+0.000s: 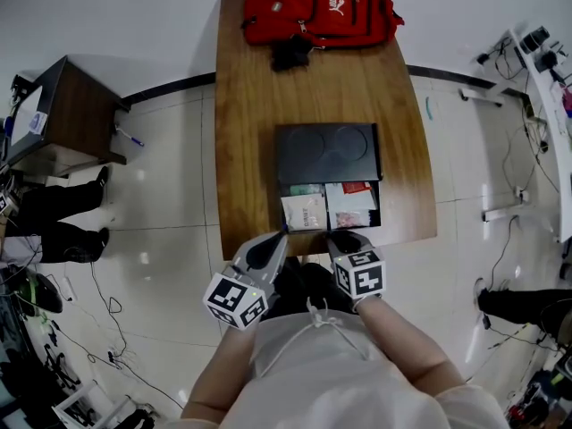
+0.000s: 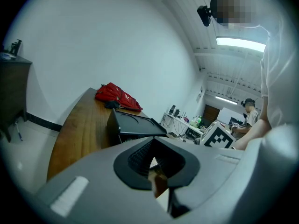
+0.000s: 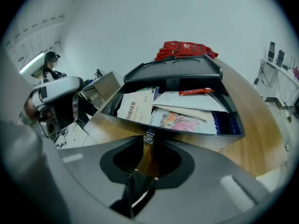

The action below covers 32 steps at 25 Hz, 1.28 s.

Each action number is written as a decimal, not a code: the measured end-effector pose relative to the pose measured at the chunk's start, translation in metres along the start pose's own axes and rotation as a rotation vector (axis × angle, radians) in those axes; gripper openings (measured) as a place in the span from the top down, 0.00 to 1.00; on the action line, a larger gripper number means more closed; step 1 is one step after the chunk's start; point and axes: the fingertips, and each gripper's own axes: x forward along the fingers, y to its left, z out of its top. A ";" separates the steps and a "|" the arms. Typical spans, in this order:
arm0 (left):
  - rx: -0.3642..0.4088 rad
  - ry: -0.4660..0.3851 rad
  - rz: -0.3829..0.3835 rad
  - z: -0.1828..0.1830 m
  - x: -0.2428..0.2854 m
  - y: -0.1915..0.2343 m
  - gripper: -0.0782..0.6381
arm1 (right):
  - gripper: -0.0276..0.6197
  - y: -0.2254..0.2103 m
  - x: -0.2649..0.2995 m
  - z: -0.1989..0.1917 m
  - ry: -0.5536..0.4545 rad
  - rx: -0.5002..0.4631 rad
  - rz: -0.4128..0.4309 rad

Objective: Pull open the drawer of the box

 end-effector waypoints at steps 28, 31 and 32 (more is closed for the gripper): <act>0.137 -0.153 -0.008 0.083 0.001 -0.046 0.88 | 0.95 0.005 -0.149 0.147 -0.592 -0.221 0.025; 0.162 -0.187 -0.019 0.097 -0.004 -0.061 0.88 | 0.95 0.009 -0.167 0.155 -0.638 -0.244 0.048; 0.169 -0.191 -0.024 0.098 -0.006 -0.065 0.88 | 0.95 0.010 -0.170 0.154 -0.637 -0.238 0.054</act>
